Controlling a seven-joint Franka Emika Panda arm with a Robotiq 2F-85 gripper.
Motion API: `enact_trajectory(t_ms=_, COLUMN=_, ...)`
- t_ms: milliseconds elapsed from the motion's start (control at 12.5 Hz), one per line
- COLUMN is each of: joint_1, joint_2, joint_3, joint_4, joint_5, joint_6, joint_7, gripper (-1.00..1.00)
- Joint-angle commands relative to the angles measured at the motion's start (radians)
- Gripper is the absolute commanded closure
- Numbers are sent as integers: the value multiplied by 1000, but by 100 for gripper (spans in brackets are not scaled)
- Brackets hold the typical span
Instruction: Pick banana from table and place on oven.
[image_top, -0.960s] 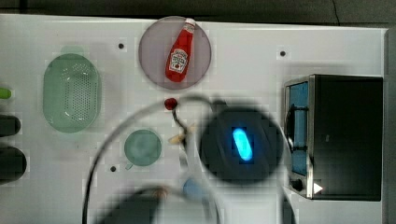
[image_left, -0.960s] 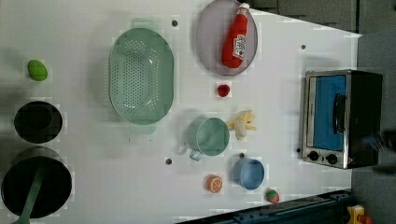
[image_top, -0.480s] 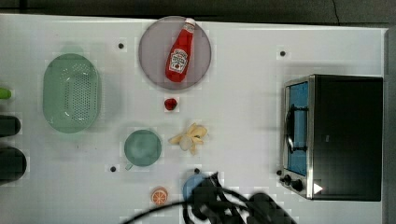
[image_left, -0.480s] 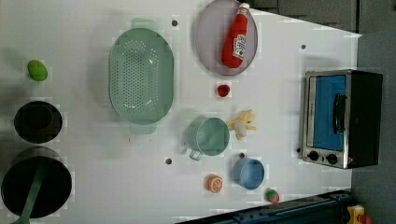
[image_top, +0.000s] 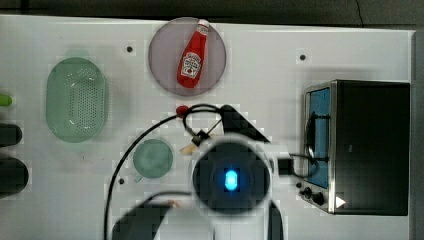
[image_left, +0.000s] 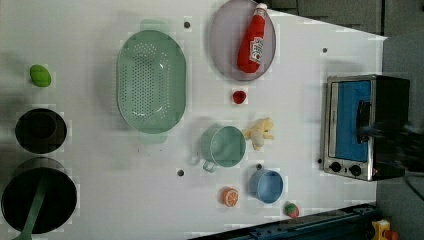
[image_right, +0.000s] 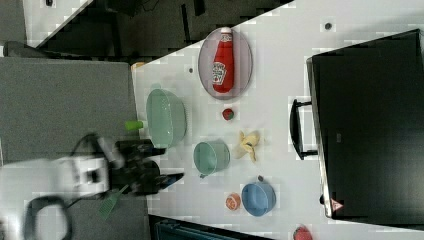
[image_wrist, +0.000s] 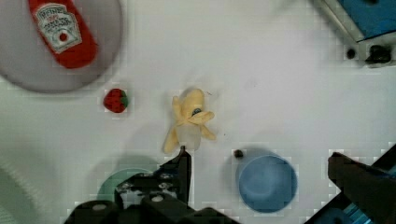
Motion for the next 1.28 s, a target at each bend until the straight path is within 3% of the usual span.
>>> enact_trajectory(t_ms=80, joint_1=-1, joint_2=68, joint_3=0, joint_4=-50, joint_5=8, joint_6=107, joint_7=45, gripper=-100)
enact_trajectory(t_ms=960, joint_1=10, joint_2=486, joint_3=40, joint_4=-167, joint_5=9, joint_6=630, joint_7=67, gripper=-100)
enact_trajectory(t_ms=1280, joint_1=16, joint_2=579, joint_3=51, joint_4=-180, joint_5=9, joint_6=698, joint_7=197, gripper=-100)
